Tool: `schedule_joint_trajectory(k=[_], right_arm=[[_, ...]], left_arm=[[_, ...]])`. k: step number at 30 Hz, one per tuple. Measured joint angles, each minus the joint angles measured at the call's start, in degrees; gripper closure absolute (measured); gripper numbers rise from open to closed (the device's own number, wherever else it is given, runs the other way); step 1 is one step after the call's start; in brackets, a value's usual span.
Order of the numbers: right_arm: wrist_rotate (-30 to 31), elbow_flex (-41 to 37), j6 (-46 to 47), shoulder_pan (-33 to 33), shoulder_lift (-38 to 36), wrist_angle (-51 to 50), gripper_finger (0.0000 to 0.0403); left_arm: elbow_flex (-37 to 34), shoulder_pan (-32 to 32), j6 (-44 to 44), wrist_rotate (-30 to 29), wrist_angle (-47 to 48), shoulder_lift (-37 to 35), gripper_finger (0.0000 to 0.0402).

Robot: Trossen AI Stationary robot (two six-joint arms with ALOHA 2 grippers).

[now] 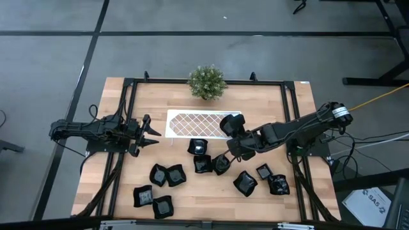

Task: Pick & Place Mini shaped plates
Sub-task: Put the black leaf-shaped plate on the shelf, then stack the black leaf-shaped plate on top of the black leaf-shaped plate on the shelf

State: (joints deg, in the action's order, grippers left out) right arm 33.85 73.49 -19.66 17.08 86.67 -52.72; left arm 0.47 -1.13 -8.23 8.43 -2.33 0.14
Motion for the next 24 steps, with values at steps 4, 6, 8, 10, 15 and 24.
schedule_joint_trajectory(k=[4, 6, 8, 10, 15, 24], right_arm=[[0.1, 0.0, 0.2, 0.1, 0.0, 0.3, 0.0316], [1.3, 0.0, 1.3, 1.3, 0.0, 0.6, 0.0307], [3.6, 0.1, 2.5, 3.5, 0.0, 1.4, 0.0302], [5.8, 0.1, 3.0, 6.1, 0.0, 2.2, 0.0300], [8.0, 0.1, 4.4, 12.0, 0.0, 3.7, 0.0299], [-0.5, 0.1, 18.4, 18.3, 2.6, 3.7, 0.0299]], left_arm=[[0.0, 0.0, 0.0, 0.0, 0.0, 0.0, 0.0258], [0.0, 0.0, 0.0, 0.0, 0.0, 0.0, 0.0258], [0.0, 0.0, 0.0, 0.0, 0.0, 0.0, 0.0258], [0.0, 0.0, 0.0, 0.0, 0.0, 0.0, 0.0258], [0.0, 0.0, 0.0, 0.0, 0.0, 0.0, 0.0258], [0.0, 0.0, 0.0, 0.0, 0.0, 0.0, 0.0258]])
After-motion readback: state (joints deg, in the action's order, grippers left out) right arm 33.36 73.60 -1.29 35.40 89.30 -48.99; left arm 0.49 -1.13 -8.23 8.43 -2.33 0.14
